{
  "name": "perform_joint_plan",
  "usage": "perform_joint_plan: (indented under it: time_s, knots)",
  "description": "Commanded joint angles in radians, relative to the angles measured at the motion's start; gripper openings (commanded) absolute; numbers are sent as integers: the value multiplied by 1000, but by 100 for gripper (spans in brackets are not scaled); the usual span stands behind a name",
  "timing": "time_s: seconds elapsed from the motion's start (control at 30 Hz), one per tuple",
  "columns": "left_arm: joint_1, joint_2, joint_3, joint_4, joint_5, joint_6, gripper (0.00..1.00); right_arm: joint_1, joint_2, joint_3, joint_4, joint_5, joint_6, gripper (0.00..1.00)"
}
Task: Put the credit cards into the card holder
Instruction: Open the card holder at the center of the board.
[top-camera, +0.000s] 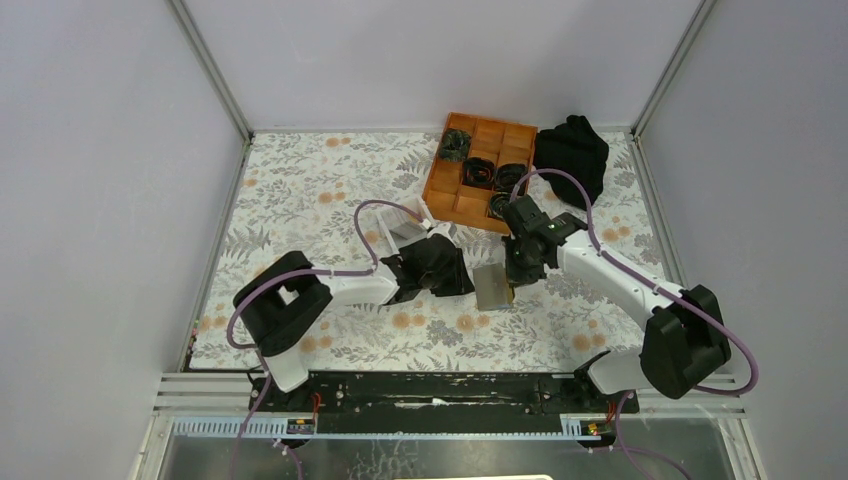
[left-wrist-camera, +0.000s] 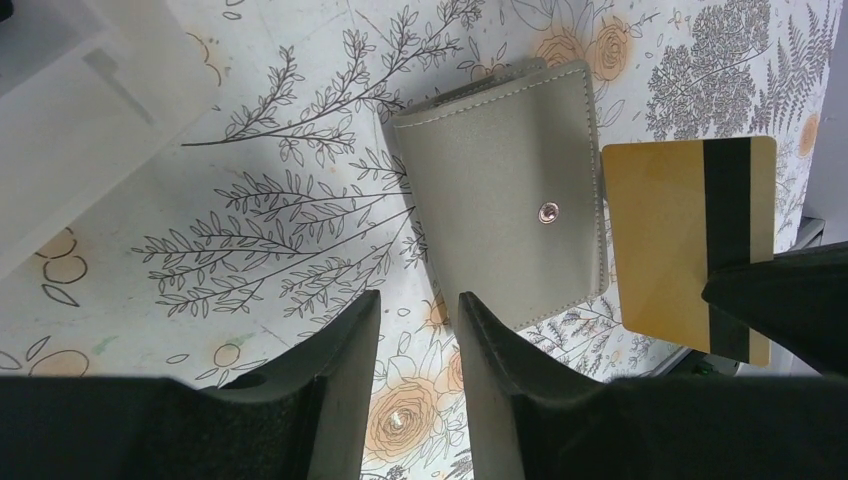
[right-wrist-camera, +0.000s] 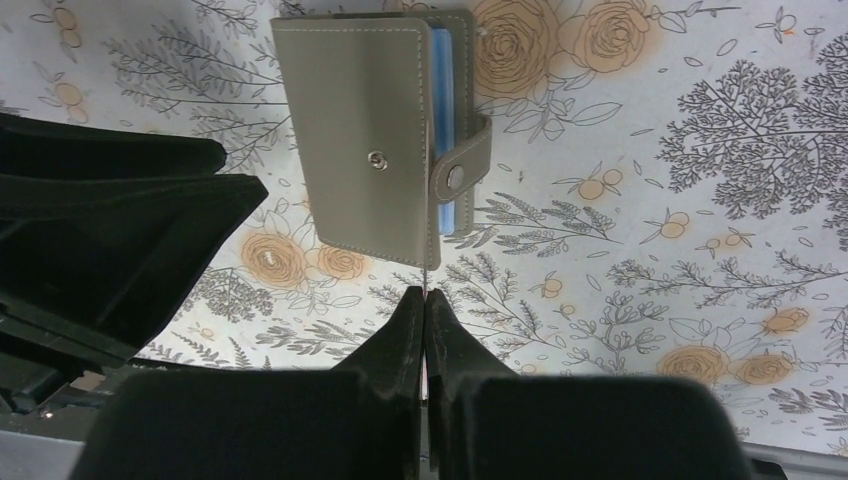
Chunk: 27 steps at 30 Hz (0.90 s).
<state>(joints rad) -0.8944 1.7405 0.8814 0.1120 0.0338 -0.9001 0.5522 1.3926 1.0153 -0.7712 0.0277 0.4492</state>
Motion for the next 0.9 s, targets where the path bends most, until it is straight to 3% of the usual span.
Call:
perform_joint_plan:
  time_s: [0.0, 0.3, 0.87]
  knots:
    - [-10, 22, 33, -21, -11, 26, 41, 10, 10, -9, -8, 61, 0, 0]
    - [-11, 34, 36, -31, -11, 24, 41, 9, 21, -26, -6, 101, -9, 0]
    - [-13, 58, 40, -48, 1, 39, 41, -1, 35, -107, 138, -16, -13, 0]
